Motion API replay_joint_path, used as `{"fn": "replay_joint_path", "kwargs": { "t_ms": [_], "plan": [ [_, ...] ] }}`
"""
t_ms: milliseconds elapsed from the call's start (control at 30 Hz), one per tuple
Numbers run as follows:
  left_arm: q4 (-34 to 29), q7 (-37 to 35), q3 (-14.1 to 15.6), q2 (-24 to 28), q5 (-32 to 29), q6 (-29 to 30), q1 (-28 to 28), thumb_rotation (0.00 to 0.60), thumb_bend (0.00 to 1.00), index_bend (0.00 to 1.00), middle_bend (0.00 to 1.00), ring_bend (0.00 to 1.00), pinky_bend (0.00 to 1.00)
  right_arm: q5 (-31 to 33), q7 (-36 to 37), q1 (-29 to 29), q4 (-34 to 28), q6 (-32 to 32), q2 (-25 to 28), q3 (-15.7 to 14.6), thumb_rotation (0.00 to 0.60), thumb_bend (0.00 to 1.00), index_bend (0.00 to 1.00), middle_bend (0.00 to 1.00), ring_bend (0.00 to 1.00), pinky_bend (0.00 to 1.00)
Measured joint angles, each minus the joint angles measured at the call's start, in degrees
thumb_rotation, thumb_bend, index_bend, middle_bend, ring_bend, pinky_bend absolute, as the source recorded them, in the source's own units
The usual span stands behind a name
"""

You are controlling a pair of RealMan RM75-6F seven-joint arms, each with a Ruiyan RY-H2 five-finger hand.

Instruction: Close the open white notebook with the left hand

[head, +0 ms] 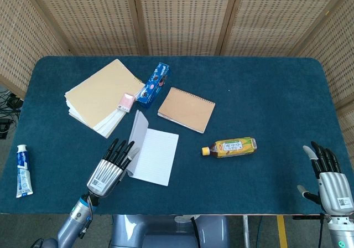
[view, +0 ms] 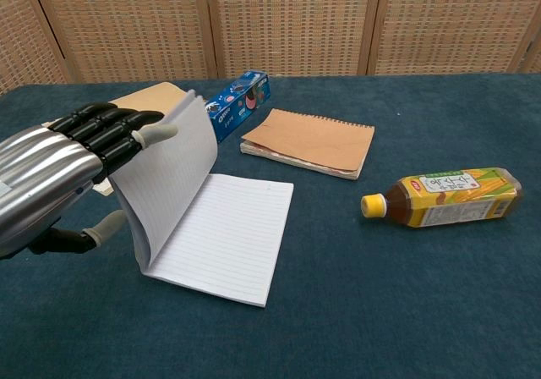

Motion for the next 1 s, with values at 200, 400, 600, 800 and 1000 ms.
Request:
{"fn": "replay_joint_path", "kwargs": {
  "t_ms": [200, 400, 600, 800, 1000],
  "plan": [
    [2.8, -1.7, -0.2, -1.6, 3.4, 1.3, -2.1, 0.6, 0.42, 0.0, 0.0, 0.0, 0.0, 0.2, 0.0, 0.0, -0.1, -0.2, 0.0, 0.0, 0.6, 0.1, 0.0, 0.0, 0.0, 0.0],
    [1.5, -1.3, 0.0, -1.6, 2.8, 1.0, -2.0, 0.6, 0.37, 0.0, 0.0, 0.0, 0.0, 0.5, 0.7, 0.0, -0.1, -0.3, 0.4, 0.1, 0.6, 0.1, 0.0, 0.0, 0.0, 0.0],
    [0.3, -4.2, 0.6, 1.2, 0.4, 0.5, -1.1, 0.6, 0.32, 0.0, 0.0, 0.0, 0.0, 0.4, 0.4, 0.0, -0.1, -0.3, 0.4, 0.0, 0.6, 0.1, 0.0, 0.0, 0.0, 0.0],
    [-3.5, -8.9, 1.3, 7.8, -4.5, 0.7, 1.6, 0.6, 0.22, 0.0, 0.0, 0.0, 0.0, 0.5, -0.5, 0.0, -0.1, -0.6, 0.3, 0.0, 0.6, 0.1, 0.0, 0.0, 0.0, 0.0],
    [-6.4, -14.9, 2.2, 13.6, -8.0, 4.1, 5.8, 0.6, 0.17, 0.0, 0.0, 0.0, 0.0, 0.5, -1.7, 0.1, -0.2, -0.9, 0.1, -0.2, 0.6, 0.1, 0.0, 0.0, 0.0, 0.0]
  ]
}}
